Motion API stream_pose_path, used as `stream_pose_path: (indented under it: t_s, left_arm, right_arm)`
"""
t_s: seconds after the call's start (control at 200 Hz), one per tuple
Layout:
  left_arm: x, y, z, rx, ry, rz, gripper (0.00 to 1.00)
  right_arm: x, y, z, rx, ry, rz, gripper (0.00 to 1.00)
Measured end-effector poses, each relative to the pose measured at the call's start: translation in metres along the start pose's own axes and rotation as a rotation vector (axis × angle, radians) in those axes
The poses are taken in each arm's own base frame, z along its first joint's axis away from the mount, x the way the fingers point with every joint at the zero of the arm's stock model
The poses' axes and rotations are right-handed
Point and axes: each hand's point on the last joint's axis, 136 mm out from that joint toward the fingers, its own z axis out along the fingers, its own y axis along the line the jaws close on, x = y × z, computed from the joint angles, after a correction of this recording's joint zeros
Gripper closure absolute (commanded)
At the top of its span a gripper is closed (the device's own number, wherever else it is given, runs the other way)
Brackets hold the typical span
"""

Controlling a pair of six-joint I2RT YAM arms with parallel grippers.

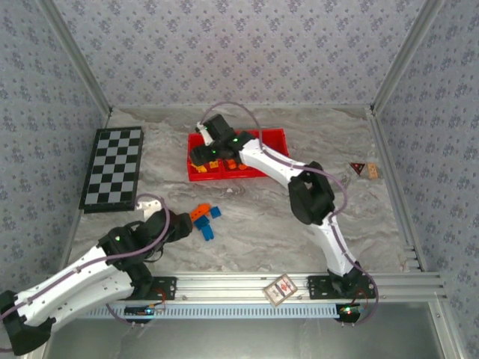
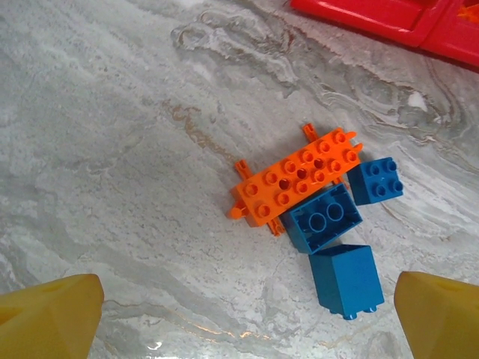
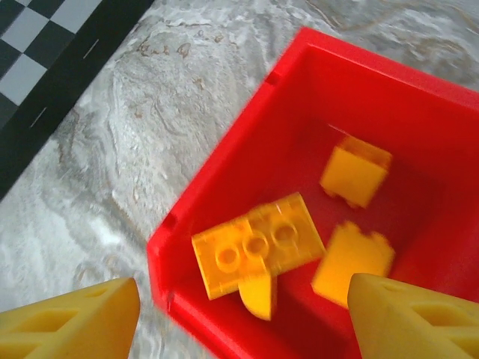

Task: Sort the legos into containers by color
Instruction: Place the lego in the container.

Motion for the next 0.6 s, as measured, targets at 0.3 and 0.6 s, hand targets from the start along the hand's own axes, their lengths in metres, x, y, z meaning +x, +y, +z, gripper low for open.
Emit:
stream_pose_path:
  t_s: [0.3, 0.6]
  left_arm:
    - [0.027, -0.043, 0.009, -0.066, 0.128, 0.008, 0.02]
    - [0.049, -0.066, 0.038, -0.156, 0.187, -0.026, 0.15]
  right_arm:
    - [0.019, -0.048, -0.170, 0.081, -0.240, 0.156, 0.00]
    - [0.096, -0.101, -0.257, 0.243, -0.309, 0.146, 0.00]
